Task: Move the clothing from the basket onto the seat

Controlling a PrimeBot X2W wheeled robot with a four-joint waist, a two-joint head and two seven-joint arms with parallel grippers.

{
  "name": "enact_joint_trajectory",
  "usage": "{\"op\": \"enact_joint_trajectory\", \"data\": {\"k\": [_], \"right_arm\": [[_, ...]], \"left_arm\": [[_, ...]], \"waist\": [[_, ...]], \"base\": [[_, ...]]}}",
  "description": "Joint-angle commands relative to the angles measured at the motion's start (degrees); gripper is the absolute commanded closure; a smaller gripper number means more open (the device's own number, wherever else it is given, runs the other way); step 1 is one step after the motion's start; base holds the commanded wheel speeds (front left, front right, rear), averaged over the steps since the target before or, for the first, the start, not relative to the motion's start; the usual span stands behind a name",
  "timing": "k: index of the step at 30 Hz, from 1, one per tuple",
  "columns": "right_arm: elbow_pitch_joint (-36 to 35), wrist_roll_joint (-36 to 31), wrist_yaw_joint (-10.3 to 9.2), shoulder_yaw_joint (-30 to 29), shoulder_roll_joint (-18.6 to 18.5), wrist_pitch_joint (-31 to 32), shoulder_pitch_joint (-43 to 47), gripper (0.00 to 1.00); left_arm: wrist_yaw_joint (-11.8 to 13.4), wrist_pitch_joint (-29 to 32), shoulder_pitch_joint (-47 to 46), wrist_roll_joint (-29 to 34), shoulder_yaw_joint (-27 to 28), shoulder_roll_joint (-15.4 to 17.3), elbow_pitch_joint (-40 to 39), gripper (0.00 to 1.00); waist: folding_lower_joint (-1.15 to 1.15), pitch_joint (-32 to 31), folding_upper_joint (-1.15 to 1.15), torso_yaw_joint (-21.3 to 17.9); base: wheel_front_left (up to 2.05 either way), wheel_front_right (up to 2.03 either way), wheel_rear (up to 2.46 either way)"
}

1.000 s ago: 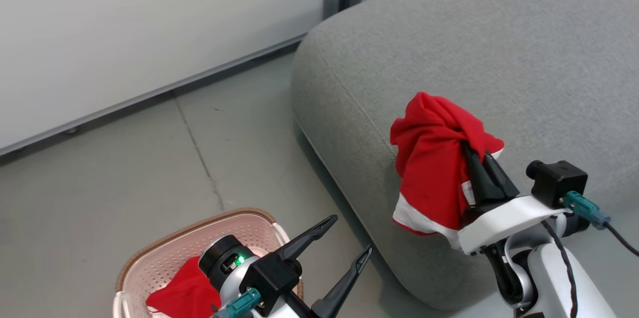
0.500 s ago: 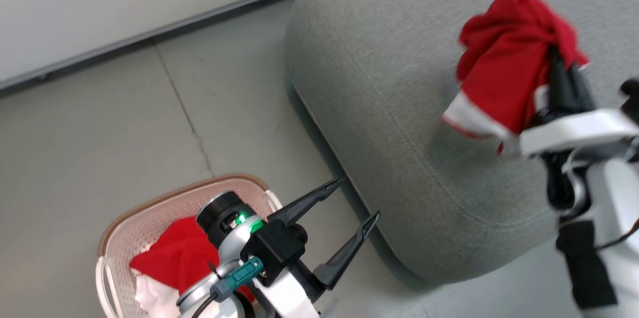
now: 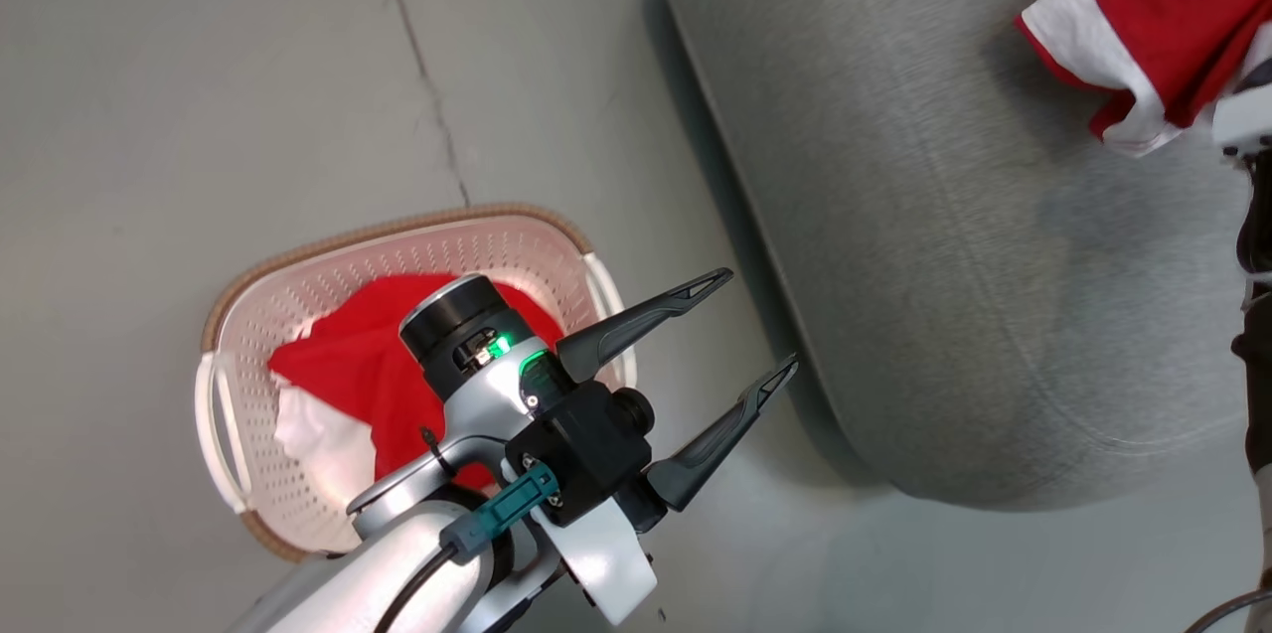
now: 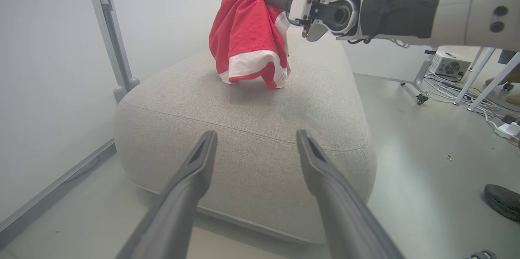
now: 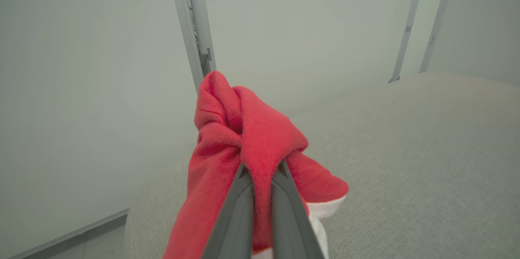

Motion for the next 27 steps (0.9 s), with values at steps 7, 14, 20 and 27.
{"op": "enact_joint_trajectory", "data": {"k": [7,14,20,27], "right_arm": [[7.03,-3.85,0.01,-4.73,1.23,-0.24,-0.75,0.0],[4.56,-4.69,0.01,-6.48,4.07,-0.25,3.38,0.0],[-1.94,-3.87,0.01,-3.98,5.4,-0.24,9.94,0.0],[-10.91,-4.65,0.01,-0.24,5.6,-0.16,19.16,0.0]], "left_arm": [[-0.42,0.07,-2.96,0.86,-0.23,1.18,0.01,0.0],[0.06,-0.67,-2.87,0.39,-0.1,1.25,1.23,0.0],[1.7,-2.56,-0.22,-1.2,0.73,0.63,3.32,0.0],[4.77,-6.94,4.16,-4.22,2.19,-1.77,6.29,0.0]], "waist": [[0.0,6.44,0.0,2.78],[0.0,5.03,0.0,1.44],[0.0,-0.29,0.0,0.62],[0.0,-8.38,0.0,3.15]], "base": [[0.0,0.0,0.0],[0.0,0.0,0.0],[0.0,0.0,0.0],[0.0,0.0,0.0]]}}
